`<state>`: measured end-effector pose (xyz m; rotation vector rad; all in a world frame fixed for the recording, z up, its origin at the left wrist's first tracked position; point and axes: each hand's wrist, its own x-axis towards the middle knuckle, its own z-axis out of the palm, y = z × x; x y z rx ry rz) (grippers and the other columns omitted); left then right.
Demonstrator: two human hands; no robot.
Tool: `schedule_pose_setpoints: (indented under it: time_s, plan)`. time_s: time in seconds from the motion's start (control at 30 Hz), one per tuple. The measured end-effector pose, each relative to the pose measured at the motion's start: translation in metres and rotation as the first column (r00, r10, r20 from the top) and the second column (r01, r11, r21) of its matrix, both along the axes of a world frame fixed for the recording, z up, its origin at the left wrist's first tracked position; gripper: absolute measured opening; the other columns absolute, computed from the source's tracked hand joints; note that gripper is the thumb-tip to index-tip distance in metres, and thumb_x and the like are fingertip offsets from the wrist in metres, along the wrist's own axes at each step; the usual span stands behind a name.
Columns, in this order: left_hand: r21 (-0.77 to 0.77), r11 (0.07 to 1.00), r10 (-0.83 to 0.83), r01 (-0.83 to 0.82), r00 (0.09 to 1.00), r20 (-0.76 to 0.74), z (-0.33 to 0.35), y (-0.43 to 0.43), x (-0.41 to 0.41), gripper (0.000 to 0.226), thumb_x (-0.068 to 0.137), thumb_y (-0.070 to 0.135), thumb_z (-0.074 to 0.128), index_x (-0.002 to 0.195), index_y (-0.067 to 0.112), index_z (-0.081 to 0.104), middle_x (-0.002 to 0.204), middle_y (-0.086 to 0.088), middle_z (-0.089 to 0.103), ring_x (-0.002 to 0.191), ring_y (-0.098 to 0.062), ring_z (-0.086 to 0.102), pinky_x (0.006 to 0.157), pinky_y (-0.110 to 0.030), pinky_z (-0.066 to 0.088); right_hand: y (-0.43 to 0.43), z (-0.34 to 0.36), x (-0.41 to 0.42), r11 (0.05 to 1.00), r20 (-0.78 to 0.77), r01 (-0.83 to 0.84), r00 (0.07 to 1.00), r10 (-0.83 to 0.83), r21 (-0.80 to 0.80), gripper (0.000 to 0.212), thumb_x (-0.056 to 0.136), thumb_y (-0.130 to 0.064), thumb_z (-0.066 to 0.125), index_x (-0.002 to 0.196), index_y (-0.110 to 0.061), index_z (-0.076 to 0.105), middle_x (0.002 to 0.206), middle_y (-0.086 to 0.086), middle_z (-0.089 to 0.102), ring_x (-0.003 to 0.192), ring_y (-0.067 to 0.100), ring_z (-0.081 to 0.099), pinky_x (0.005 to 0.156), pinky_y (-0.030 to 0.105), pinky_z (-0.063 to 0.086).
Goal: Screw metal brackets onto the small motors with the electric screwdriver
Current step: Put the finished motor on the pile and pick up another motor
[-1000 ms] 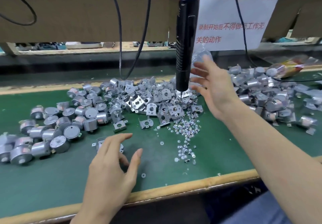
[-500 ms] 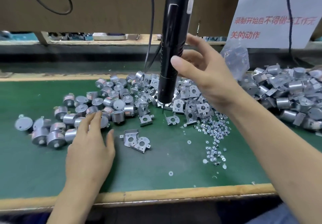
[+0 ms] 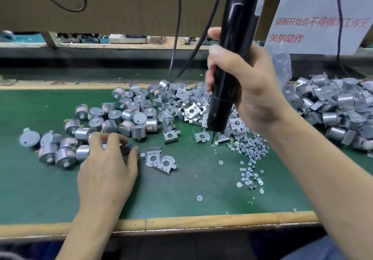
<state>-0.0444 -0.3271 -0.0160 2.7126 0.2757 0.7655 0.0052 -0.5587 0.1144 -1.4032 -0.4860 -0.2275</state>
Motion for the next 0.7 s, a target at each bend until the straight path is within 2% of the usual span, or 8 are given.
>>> schedule_pose_setpoints:
  time_s: [0.07,0.17,0.33,0.5,0.6,0.7]
  plan:
    - [0.011,1.0,0.017,-0.018,1.0,0.005,0.0,0.001,0.001,0.032,0.082,0.025,0.074,0.106,0.009,0.059,0.109,-0.018,0.053,0.074,-0.045,0.06,0.058,-0.044,0.042,-0.001,-0.001,0.0,0.998,-0.023,0.043,0.999,-0.042,0.04,0.032,0.093,-0.031,0.06,0.105,-0.002,0.057,0.07,0.002,0.054,0.056,0.018,0.051,0.057,0.032,0.047]
    - [0.03,0.999,0.026,-0.026,1.0,-0.003,0.0,0.001,0.001,0.035,0.083,0.025,0.073,0.112,0.007,0.063,0.11,-0.019,0.051,0.076,-0.046,0.06,0.06,-0.049,0.047,-0.003,-0.004,0.002,0.996,-0.053,0.071,0.996,-0.068,0.048,0.04,0.094,-0.046,0.05,0.098,-0.006,0.055,0.065,0.003,0.05,0.049,0.017,0.046,0.052,0.03,0.04]
    - [-0.004,1.0,-0.03,0.03,0.999,0.043,0.001,-0.003,-0.001,0.024,0.08,0.022,0.077,0.092,0.012,0.058,0.099,-0.014,0.051,0.071,-0.04,0.057,0.059,-0.037,0.033,-0.007,-0.016,0.006,0.996,-0.058,0.091,0.994,-0.09,0.008,0.045,0.095,-0.049,0.042,0.09,-0.006,0.053,0.059,0.004,0.049,0.047,0.018,0.043,0.05,0.029,0.041]
    - [-0.012,0.998,-0.064,0.064,0.998,0.002,0.002,-0.003,-0.002,0.025,0.079,0.015,0.077,0.088,0.015,0.053,0.081,-0.009,0.06,0.074,-0.039,0.057,0.06,-0.035,0.029,-0.014,-0.025,0.014,0.987,-0.057,0.158,0.986,-0.156,0.032,0.046,0.095,-0.049,0.044,0.089,-0.004,0.052,0.056,0.002,0.048,0.045,0.017,0.043,0.048,0.027,0.039]
    - [-0.068,0.995,-0.082,0.078,0.995,-0.05,0.006,0.001,-0.003,0.025,0.08,0.014,0.076,0.088,0.018,0.052,0.081,-0.005,0.064,0.078,-0.037,0.057,0.061,-0.036,0.032,-0.018,-0.027,0.019,0.984,-0.033,0.17,0.985,-0.168,0.053,0.05,0.09,-0.056,0.049,0.085,-0.006,0.052,0.057,0.004,0.048,0.045,0.017,0.043,0.048,0.027,0.039]
    - [-0.108,0.991,-0.09,0.084,0.994,-0.054,0.01,0.004,-0.006,0.025,0.079,0.011,0.077,0.086,0.019,0.054,0.078,0.001,0.062,0.073,-0.029,0.052,0.063,-0.036,0.035,-0.021,-0.03,0.022,0.982,-0.025,0.17,0.985,-0.168,0.079,0.052,0.083,-0.06,0.052,0.084,-0.007,0.052,0.059,0.006,0.047,0.046,0.018,0.044,0.048,0.026,0.038]
